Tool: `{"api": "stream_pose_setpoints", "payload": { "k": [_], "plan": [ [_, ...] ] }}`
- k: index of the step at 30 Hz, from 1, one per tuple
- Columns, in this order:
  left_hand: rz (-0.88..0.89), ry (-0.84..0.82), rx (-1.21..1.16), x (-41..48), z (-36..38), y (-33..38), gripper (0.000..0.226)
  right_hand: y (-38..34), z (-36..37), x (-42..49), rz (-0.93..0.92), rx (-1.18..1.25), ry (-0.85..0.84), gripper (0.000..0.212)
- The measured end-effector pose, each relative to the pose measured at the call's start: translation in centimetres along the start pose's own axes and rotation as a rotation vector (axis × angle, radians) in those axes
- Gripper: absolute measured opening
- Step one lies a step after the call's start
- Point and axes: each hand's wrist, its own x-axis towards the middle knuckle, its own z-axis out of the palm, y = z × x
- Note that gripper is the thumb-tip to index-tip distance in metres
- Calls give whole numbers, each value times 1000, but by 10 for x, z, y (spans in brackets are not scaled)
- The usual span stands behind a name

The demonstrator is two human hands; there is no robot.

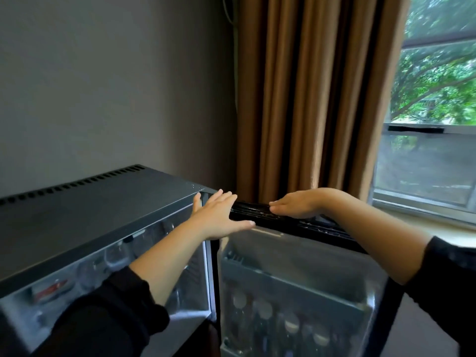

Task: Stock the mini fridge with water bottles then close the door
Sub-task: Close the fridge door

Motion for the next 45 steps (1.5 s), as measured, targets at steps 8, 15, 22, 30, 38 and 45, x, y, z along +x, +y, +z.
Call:
{"api": "stream_pose_setpoints", "payload": {
  "k": [8, 15, 22, 30, 38, 45],
  "plan": [
    [-110, -39, -43, -46, -16, -9, 70, -30, 13, -16, -55, 81, -34, 55],
    [-193, -80, -66, -84, -30, -38, 66, -61, 29, -18, -221, 75, 2, 52],
    [-273, -171, -65, -141, -45, -69, 63, -96, 56, -9, -404, 33, 170, 54],
    [-426, -120, -158, -182, -64, -126, 72, -141, 65, 7, -481, -4, 318, 50],
    [-472, -79, 27, -193, -35, -141, 73, -160, 80, 41, -526, -39, 370, 60],
    [-443, 101, 242, -195, -17, -152, 77, -167, 94, 54, -516, -122, 525, 63]
  ]
}}
